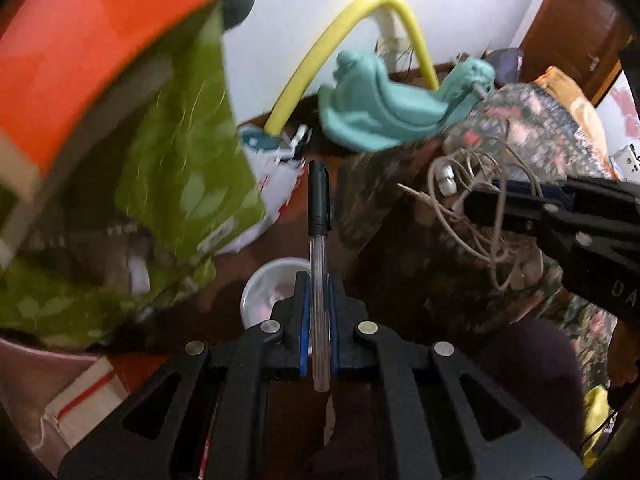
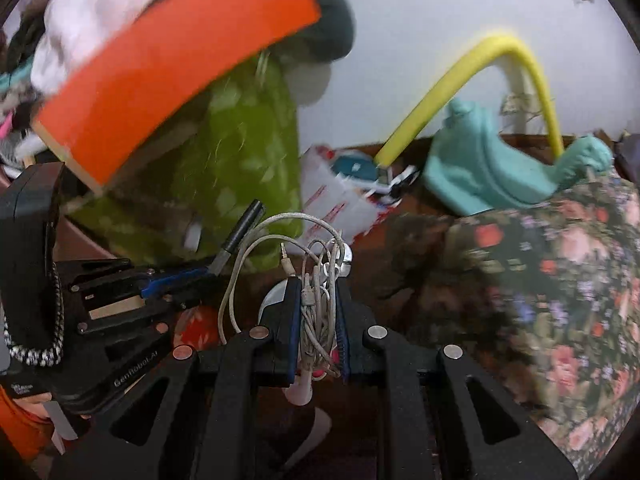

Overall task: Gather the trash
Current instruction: 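Carry the pen and earphones over the white bin, then open both tools over the white bin to drop the pen and earphones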

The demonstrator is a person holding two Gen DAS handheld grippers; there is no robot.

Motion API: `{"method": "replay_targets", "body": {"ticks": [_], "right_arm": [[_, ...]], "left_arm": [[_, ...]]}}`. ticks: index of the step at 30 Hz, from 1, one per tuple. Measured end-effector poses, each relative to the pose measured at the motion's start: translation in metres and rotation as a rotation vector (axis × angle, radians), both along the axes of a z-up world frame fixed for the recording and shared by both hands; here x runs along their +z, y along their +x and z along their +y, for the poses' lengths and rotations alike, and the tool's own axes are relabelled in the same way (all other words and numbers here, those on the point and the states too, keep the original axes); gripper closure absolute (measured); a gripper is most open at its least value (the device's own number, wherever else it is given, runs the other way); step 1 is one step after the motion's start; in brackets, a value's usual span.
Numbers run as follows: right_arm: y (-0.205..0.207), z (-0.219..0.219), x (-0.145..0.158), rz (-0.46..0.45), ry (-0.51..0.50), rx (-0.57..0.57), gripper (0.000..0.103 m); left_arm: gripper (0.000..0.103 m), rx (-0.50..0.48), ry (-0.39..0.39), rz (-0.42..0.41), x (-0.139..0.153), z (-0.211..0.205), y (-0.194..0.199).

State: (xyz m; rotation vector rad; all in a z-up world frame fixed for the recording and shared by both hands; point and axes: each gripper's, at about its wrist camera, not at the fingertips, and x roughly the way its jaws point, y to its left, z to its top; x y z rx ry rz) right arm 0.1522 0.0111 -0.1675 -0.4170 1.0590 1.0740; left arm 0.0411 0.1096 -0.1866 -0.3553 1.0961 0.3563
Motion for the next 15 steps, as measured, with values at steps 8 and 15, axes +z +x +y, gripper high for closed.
{"method": "replay_targets", "body": {"ticks": [8,15], "right_arm": [[-0.008,0.049,-0.045,0.112,-0.102,0.066,0.082],[-0.006,0.077,-0.063,0.193,-0.135,0.086,0.061]], "left_arm": [[0.096,0.066,-0.093,0.079,-0.052,0.027,-0.018],[0.096,0.099,-0.135,0.104,-0.075,0.045,-0.015]]}}
